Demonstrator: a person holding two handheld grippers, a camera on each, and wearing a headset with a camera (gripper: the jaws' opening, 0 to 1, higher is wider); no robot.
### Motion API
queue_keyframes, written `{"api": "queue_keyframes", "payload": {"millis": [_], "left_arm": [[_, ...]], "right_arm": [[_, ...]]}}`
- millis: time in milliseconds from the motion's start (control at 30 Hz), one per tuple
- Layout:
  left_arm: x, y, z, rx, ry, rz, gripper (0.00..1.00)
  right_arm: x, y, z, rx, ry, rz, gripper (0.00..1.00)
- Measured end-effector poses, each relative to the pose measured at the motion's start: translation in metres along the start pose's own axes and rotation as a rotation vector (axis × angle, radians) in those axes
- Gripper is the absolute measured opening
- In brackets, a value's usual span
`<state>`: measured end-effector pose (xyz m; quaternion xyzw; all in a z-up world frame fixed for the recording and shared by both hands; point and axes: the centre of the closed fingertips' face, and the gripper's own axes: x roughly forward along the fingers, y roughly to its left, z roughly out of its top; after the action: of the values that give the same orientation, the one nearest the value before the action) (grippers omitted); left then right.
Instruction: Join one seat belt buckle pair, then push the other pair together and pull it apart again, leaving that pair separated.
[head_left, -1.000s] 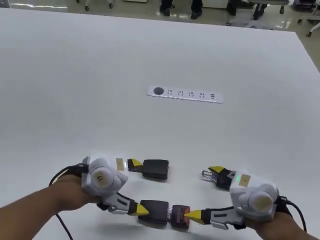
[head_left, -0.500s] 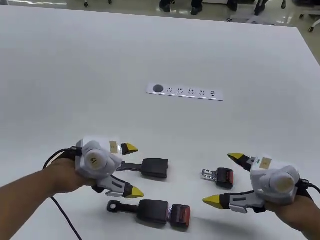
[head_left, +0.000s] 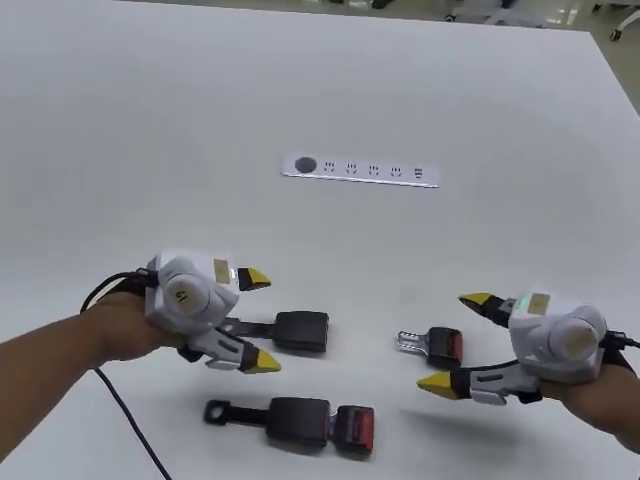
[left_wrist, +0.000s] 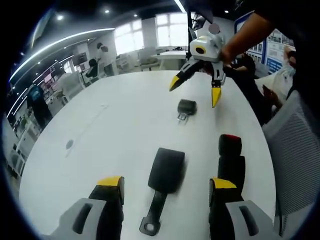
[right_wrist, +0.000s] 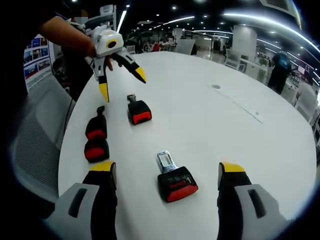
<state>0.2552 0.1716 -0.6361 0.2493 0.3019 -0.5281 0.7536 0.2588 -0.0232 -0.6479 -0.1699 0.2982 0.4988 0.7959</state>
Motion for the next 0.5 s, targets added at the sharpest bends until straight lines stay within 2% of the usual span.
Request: {"api": "queue_keyframes", "payload": {"millis": [67,200,367,500], "left_arm": [[0.004,0.001,-0.001,0.002,0.004,-0.006,0.71],[0.012,0.004,-0.005,0.006,0.019,-0.020,0.71],[0.024,0.007,-0.012,0.011,0.038,-0.045,0.67],[0.032,0.006,-0.017,0.017,0.055,-0.071,0.65]], "right_arm": [[0.002,0.005,-0.003,-0.004,0.012,0.012,0.85],[0.007,0.001,-0.012,-0.008,0.036,0.029,0.83],[0.013,-0.007,-0.022,0.026,0.051,0.044,0.77],[0.012,-0.006,-0.022,0.030,0.063,0.054,0.77]]}}
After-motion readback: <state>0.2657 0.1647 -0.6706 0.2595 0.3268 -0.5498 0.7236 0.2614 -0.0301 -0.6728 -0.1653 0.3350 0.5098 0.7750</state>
